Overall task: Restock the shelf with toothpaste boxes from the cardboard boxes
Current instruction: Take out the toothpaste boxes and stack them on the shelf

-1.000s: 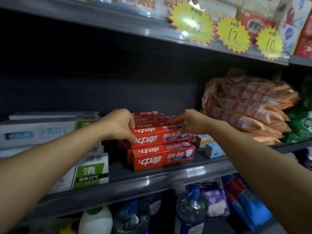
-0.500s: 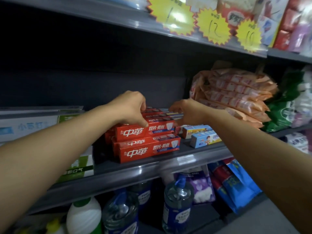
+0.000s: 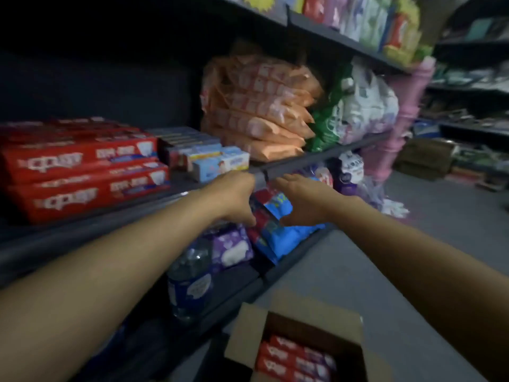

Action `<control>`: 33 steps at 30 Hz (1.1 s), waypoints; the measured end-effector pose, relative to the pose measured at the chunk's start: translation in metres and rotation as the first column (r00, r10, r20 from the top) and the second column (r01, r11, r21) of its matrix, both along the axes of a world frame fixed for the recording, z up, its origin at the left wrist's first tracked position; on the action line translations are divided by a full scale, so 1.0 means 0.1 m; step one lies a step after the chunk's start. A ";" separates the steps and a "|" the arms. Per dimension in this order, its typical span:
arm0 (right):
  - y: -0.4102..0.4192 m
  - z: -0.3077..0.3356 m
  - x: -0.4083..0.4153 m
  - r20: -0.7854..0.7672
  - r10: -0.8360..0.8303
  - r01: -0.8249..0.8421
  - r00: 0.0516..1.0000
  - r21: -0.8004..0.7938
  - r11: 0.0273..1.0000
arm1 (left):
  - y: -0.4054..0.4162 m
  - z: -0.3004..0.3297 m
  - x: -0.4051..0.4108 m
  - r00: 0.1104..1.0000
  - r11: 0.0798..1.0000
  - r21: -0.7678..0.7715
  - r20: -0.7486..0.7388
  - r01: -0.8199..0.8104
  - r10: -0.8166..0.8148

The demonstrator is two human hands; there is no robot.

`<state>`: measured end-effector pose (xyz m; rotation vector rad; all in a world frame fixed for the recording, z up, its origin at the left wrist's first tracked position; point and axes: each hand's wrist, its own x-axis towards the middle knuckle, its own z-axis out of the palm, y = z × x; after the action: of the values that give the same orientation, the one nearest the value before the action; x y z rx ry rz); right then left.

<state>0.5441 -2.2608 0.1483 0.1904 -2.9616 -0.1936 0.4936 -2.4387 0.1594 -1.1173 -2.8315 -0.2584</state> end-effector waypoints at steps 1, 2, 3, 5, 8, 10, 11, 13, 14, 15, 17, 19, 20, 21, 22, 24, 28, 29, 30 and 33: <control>0.12 -0.16 0.11 0.017 -0.021 0.021 1.000 -0.008 1.000 | 0.13 -0.15 0.08 0.999 0.999 -0.005 0.016 0.032 -0.032; 0.22 -0.33 0.22 0.029 -0.034 0.035 0.999 -0.026 0.999 | 0.24 -0.32 0.16 0.998 0.998 -0.010 0.030 0.063 -0.063; 0.33 -0.52 0.32 0.050 -0.051 0.053 0.997 -0.040 0.998 | 0.36 -0.51 0.22 0.995 0.996 -0.021 0.044 0.089 -0.088; 0.51 -0.89 0.51 0.082 -0.084 0.089 0.993 -0.058 0.994 | 0.57 -0.91 0.32 0.988 0.989 -0.052 0.077 0.136 -0.132; 0.73 -1.42 0.74 0.161 -0.115 0.130 0.980 -0.087 0.988 | 0.82 -1.51 0.45 0.973 0.979 -0.088 0.159 0.182 -0.167; 0.84 -1.76 0.86 0.226 -0.131 0.161 0.965 -0.120 0.980 | 0.94 -1.85 0.52 0.958 0.971 -0.113 0.223 0.211 -0.182; 0.90 -1.93 0.92 0.257 -0.133 0.173 0.957 -0.141 0.975 | 0.98 -2.01 0.55 0.950 0.967 -0.129 0.254 0.221 -0.183; 0.97 -2.27 1.02 0.298 -0.136 0.199 0.945 -0.191 0.961 | 1.04 -2.30 0.60 0.933 0.963 -0.143 0.316 0.226 -0.172; 0.99 -2.42 1.07 0.316 -0.140 0.213 0.938 -0.210 0.954 | 1.05 -2.43 0.62 0.924 0.964 -0.143 0.344 0.225 -0.165; 1.00 -2.56 1.11 0.342 -0.147 0.230 0.928 -0.216 0.949 | 1.06 -2.55 0.63 0.916 0.964 -0.148 0.370 0.222 -0.154; 1.00 -2.80 1.16 0.408 -0.139 0.247 0.902 -0.224 0.943 | 1.06 -2.76 0.64 0.900 0.962 -0.172 0.417 0.213 -0.125; 0.97 -3.03 1.19 0.501 -0.111 0.255 0.858 -0.228 0.940 | 1.05 -2.94 0.64 0.882 0.962 -0.174 0.458 0.212 -0.111; 0.96 -3.13 1.21 0.554 -0.109 0.266 0.826 -0.212 0.940 | 1.05 -3.03 0.65 0.877 0.960 -0.179 0.469 0.214 -0.108; 0.95 -3.24 1.22 0.596 -0.119 0.282 0.794 -0.188 0.941 | 1.05 -3.11 0.65 0.871 0.959 -0.183 0.480 0.215 -0.104; 0.94 -3.34 1.23 0.633 -0.133 0.300 0.763 -0.164 0.940 | 1.05 -3.17 0.65 0.862 0.959 -0.187 0.498 0.214 -0.095; 0.89 -3.51 1.25 0.695 -0.151 0.338 0.703 -0.140 0.931 | 1.05 -3.30 0.66 0.837 0.958 -0.189 0.542 0.216 -0.082; 0.84 -3.76 1.27 0.730 -0.163 0.325 0.664 -0.085 0.942 | 1.06 -3.49 0.66 0.800 0.957 -0.184 0.596 0.225 -0.073; 0.85 -3.82 1.28 0.734 -0.144 0.306 0.664 -0.090 0.948 | 1.06 -3.52 0.66 0.794 0.958 -0.181 0.604 0.221 -0.069; 0.86 -3.88 1.28 0.738 -0.118 0.278 0.664 -0.097 0.956 | 1.06 -3.55 0.66 0.790 0.960 -0.177 0.610 0.216 -0.065; 0.89 -3.98 1.25 0.731 -0.087 0.224 0.677 -0.092 0.970 | 1.06 -3.61 0.65 0.777 0.960 -0.183 0.627 0.212 -0.053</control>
<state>0.6689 -2.1720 -0.2494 -0.0330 -3.7749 0.1804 0.5591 -2.3330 -0.2020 -1.5300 -3.4350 -0.3487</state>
